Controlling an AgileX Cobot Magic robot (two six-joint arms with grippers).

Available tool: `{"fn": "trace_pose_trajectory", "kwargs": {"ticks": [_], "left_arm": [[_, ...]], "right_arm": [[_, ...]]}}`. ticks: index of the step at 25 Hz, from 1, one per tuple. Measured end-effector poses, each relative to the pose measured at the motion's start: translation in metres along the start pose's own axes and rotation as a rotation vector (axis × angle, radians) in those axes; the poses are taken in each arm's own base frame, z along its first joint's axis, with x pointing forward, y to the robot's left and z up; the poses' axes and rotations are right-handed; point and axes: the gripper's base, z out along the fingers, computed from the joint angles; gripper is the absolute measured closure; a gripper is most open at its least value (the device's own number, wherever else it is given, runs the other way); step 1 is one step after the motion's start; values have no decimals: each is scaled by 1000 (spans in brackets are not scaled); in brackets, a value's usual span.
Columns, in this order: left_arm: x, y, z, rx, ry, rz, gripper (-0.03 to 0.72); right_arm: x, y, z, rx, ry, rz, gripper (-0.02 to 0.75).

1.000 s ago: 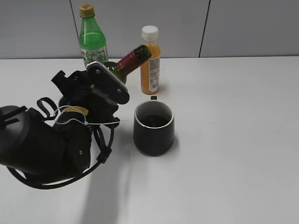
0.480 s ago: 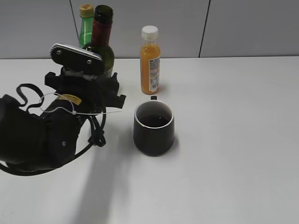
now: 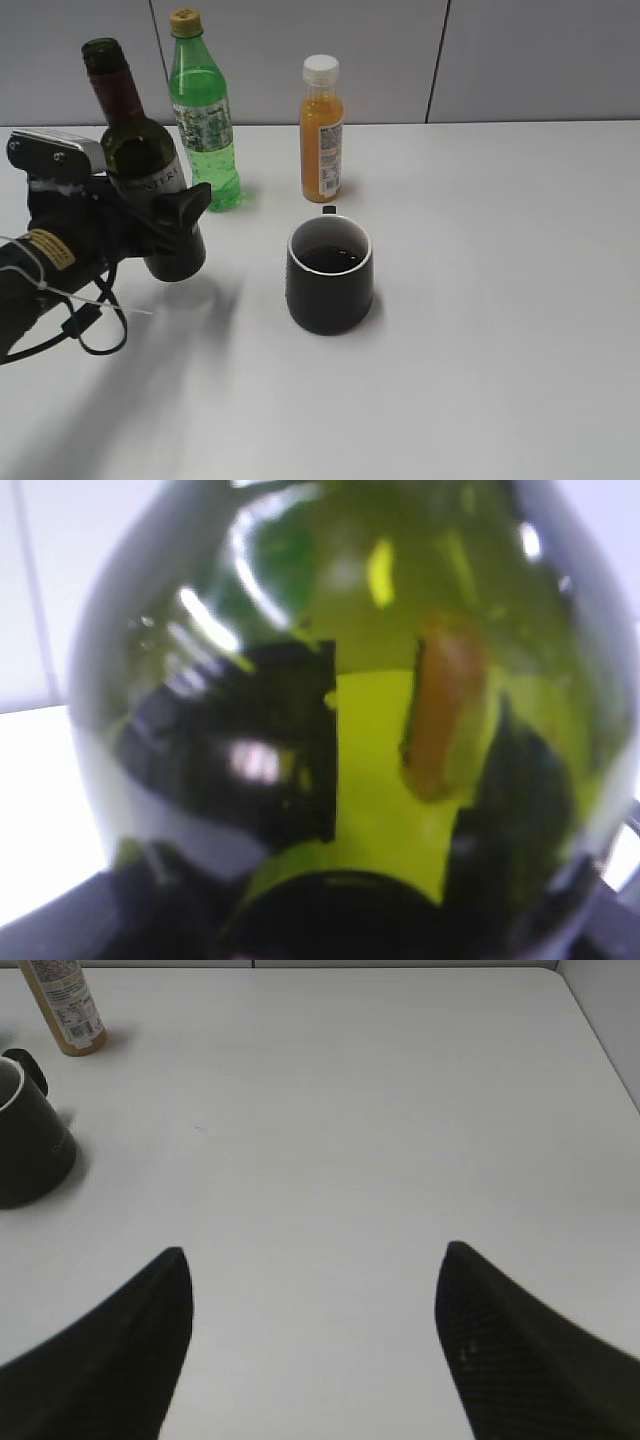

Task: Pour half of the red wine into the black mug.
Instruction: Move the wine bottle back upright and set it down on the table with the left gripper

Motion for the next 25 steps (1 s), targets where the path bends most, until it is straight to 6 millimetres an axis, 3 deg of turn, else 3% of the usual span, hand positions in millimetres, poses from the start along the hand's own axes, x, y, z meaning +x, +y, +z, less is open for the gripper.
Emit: {"fn": "trace_pose_trajectory", "kwargs": {"ticks": [4,10,18,25], "left_arm": [[1,22,-1,101,-5,38,150],[4,47,-5,118,4,32,150],[5,59,-5,26,5,30,150],[28,56,-2,52,78,26,150]], "right_arm": [[0,0,0,0,0,0,165],[0,0,0,0,0,0,165],[0,0,0,0,0,0,165],[0,0,0,0,0,0,165]]}}
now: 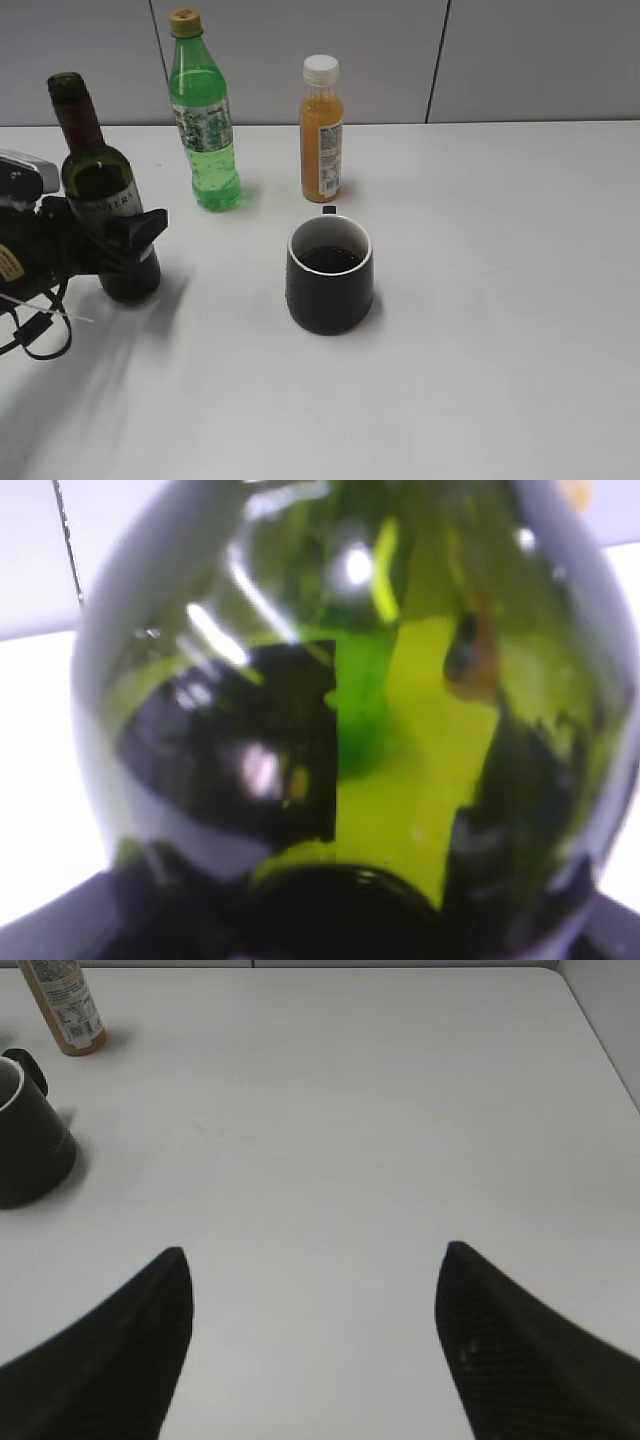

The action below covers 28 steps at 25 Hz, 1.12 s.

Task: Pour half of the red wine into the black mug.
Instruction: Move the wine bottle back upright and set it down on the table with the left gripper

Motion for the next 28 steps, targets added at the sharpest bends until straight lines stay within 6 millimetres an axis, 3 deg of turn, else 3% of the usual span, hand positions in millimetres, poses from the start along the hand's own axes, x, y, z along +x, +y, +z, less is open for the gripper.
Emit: {"fn": "trace_pose_trajectory", "kwargs": {"ticks": [16,21,28], "left_arm": [[8,5,17,-17,-27,0,148],[4,10,27,-43,-59,-3,76],[1,9,22,-43,-62,-3,57]], "right_arm": [[0,0,0,0,0,0,165],[0,0,0,0,0,0,165],[0,0,0,0,0,0,165]]}}
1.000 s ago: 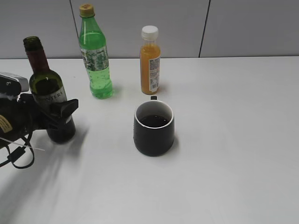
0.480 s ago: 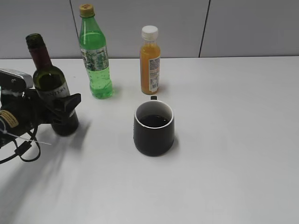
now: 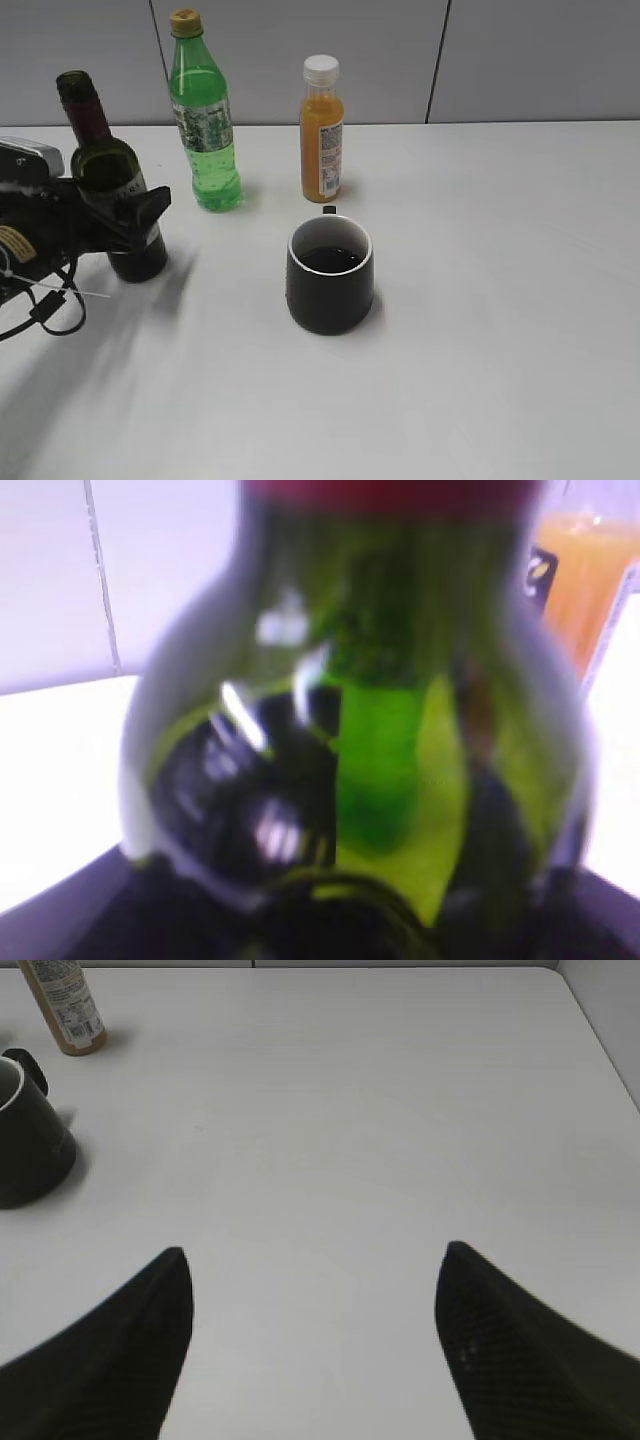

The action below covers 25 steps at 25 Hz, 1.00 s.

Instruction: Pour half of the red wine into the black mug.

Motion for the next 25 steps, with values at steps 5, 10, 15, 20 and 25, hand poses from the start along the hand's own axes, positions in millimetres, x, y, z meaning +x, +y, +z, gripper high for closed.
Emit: {"fn": "trace_pose_trajectory", "kwargs": {"ticks": [5,10,15,20,25], "left_arm": [[-28,0,-14,-12,-75,36,55],[-71,3,-30,-57,-211,78,55],[-123,3,-55,-84,-387,117,55],[-163,2,-87,-114,-407,158,55],[-187,-1,-131,-164,-253,185,57]], "right_arm": [[0,0,0,0,0,0,165],[0,0,0,0,0,0,165],[0,0,0,0,0,0,165],[0,0,0,0,0,0,165],[0,0,0,0,0,0,165]]}}
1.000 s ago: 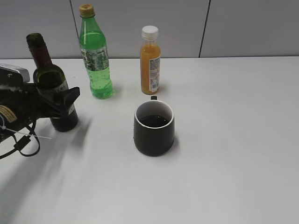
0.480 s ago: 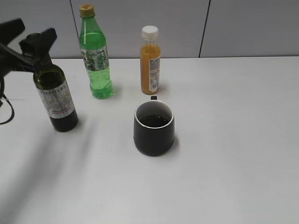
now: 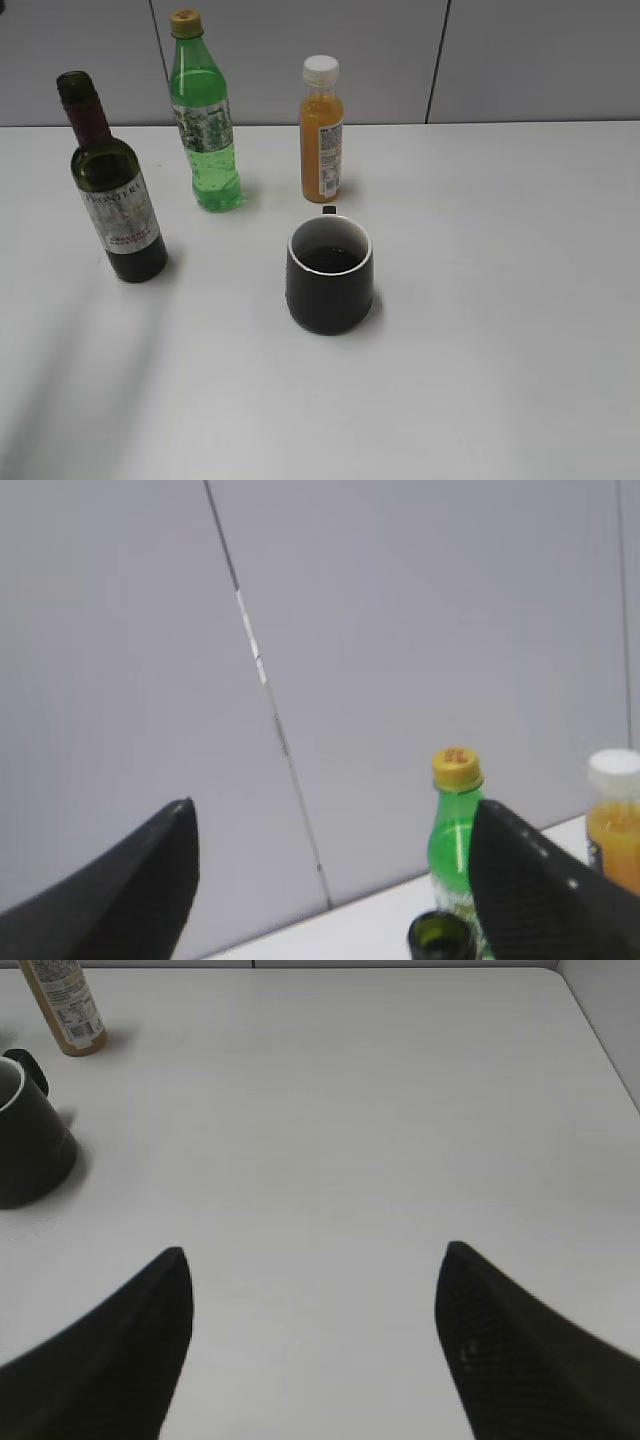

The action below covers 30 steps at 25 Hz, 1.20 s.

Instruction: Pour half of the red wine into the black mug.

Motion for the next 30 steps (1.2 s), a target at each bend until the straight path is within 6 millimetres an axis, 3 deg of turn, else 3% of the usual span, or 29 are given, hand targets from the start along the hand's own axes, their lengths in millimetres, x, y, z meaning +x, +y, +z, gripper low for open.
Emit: {"fn": "trace_pose_trajectory", "kwargs": {"ticks": [4,8,15,22,30], "left_arm": [[-27,11,-36,-44,190,23,63],[-37,18,-72,-73,452,6,66],[-22,11,-120,-31,861,-109,70],[-19,-3,-145,46,885,-197,83],[-2,-15,-193,55,804,-219,97]], "right_arm": [[0,0,0,0,0,0,165],[0,0,0,0,0,0,165],[0,0,0,0,0,0,165],[0,0,0,0,0,0,165],[0,0,0,0,0,0,165]]}}
